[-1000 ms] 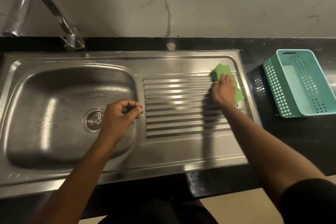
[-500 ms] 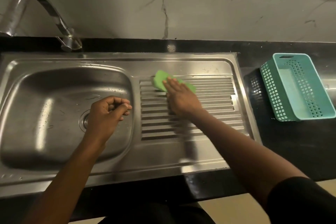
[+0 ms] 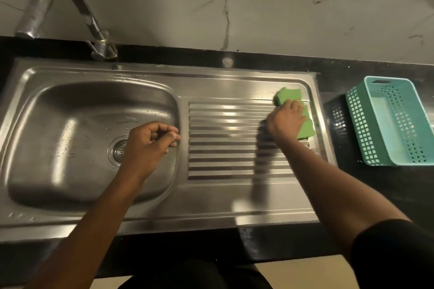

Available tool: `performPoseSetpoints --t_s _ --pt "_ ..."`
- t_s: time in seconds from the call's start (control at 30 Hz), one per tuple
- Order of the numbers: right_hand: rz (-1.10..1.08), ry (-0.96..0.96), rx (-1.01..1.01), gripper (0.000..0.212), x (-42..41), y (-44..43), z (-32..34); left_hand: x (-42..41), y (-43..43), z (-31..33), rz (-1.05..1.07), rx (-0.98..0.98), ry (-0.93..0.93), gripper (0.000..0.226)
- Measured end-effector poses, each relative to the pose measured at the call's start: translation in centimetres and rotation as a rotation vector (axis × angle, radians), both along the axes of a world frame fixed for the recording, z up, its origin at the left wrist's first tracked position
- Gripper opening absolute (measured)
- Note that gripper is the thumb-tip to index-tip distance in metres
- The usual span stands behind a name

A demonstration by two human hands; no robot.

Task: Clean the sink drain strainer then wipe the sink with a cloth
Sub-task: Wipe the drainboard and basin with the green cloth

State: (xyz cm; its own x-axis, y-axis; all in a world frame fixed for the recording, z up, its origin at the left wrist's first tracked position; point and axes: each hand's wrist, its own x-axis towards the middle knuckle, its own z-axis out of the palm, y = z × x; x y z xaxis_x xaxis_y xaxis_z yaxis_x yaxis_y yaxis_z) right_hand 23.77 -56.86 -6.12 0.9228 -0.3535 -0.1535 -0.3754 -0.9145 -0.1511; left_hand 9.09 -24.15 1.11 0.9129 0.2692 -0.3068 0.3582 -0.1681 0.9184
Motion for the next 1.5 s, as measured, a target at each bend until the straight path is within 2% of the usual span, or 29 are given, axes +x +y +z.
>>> performPoseSetpoints --t_s 0.13,0.33,0.43,0.53,0.67,0.83,0.93,1.1,1.17,1.27,1.37,1.5 --pt "0.244 0.006 0.002 0.064 -2.4 8.3 -0.7 0.1 1.0 -0.1 0.029 -0.002 -0.007 0.011" --pt "0.688 0.033 0.167 0.07 -4.3 19.7 -1.3 0.2 0.9 0.0 0.062 0.01 -0.002 0.01" --pt "0.858 0.025 0.24 0.07 -4.1 18.9 -1.7 0.4 0.9 0.1 0.076 0.01 -0.006 0.012" --pt "1.038 -0.005 0.247 0.059 -3.6 13.2 -1.9 0.3 0.9 0.0 0.083 -0.001 -0.002 0.012" --pt "0.854 -0.069 0.282 0.046 -3.5 3.9 -1.5 0.4 0.7 -0.2 0.056 -0.015 0.012 0.011" --pt "0.523 -0.144 0.208 0.043 -4.3 -7.2 0.1 0.2 0.9 -0.3 0.024 -0.026 0.007 0.012" --pt "0.32 -0.164 0.156 0.043 -3.7 -6.2 -0.5 -0.1 1.4 -0.1 0.01 -0.021 0.003 0.011" --pt "-0.103 -0.209 0.272 0.048 0.9 -3.5 -0.2 -0.7 3.0 -0.1 0.002 -0.01 -0.022 0.013" --pt "-0.179 -0.133 0.251 0.049 3.1 -3.1 0.3 -0.9 3.8 -0.1 0.019 -0.008 -0.03 0.013" --pt "-0.129 -0.028 0.148 0.053 3.5 2.1 -0.1 -1.1 4.3 -0.1 0.035 -0.002 -0.018 0.012" --pt "0.19 -0.011 0.083 0.063 1.4 11.1 -1.1 -1.3 4.5 0.0 0.037 -0.014 -0.012 0.012" --pt "0.48 0.037 0.19 0.063 -0.6 20.8 -1.5 -1.1 4.5 0.5 0.046 -0.021 -0.023 0.014"
